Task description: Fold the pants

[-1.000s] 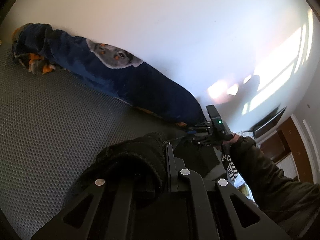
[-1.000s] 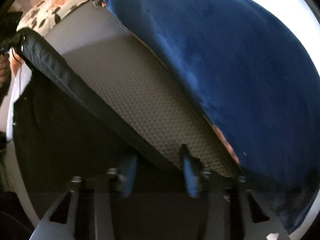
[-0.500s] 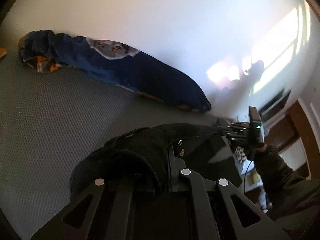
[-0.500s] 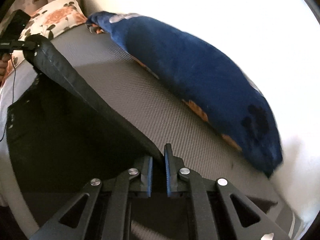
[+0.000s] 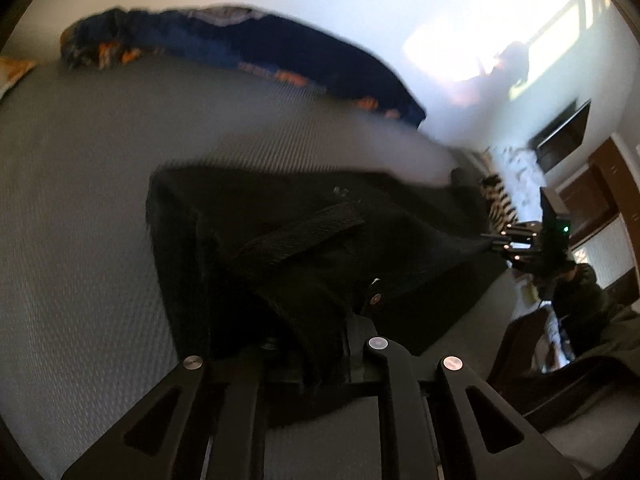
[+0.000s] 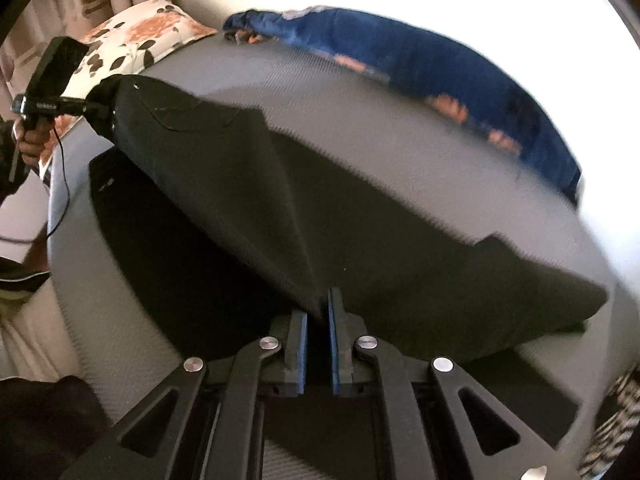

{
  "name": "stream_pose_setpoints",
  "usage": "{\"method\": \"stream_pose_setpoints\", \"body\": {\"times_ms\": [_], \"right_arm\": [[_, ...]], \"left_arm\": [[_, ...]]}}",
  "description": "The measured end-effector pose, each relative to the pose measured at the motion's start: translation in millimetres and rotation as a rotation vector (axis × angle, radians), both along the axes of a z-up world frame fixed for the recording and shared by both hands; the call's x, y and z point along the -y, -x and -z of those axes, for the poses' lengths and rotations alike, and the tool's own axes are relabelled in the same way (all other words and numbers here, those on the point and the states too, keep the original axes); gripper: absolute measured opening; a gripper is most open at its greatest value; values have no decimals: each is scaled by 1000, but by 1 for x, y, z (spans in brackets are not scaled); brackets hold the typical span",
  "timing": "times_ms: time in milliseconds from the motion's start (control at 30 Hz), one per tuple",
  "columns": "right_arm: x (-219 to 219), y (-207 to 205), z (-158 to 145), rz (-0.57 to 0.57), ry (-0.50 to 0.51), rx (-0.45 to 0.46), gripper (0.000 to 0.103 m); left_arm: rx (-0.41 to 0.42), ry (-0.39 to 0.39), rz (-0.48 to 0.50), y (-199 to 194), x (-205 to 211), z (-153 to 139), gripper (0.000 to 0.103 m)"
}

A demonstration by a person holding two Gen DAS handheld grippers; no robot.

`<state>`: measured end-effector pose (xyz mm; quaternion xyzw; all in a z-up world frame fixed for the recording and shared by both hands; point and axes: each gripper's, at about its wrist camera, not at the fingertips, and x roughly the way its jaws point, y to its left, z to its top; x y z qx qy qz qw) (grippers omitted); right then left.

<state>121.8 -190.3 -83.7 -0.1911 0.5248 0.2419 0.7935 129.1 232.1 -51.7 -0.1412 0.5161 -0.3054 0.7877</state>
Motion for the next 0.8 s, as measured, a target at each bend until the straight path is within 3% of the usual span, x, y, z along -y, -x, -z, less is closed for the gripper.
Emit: {"method": "stream_pose_setpoints", "body": {"times_ms": [167, 400, 433, 467, 533, 667, 800], "right_arm": [[-7, 22, 39, 5, 52, -57, 6], [-9, 18, 52, 46, 74, -60, 6], [-11, 18, 52, 48, 76, -57, 6], [-11, 17, 53, 51, 75, -56, 6], [-10, 18, 54, 56, 70, -54, 7], [-8, 17, 55, 66, 48, -53, 7], [-6, 16, 56, 66, 37, -48, 8]], "left_arm": [[-31, -92, 5, 20, 1, 21, 22], [-26, -168, 0, 35, 2, 12, 33], [-25, -178, -2, 38, 1, 10, 43], [-24, -202, -14, 41, -3, 9, 62], [-16, -236, -64, 41, -11, 2, 70], [-55, -141, -203, 58, -36, -13, 70], [-153, 39, -369, 71, -52, -21, 70]]}}
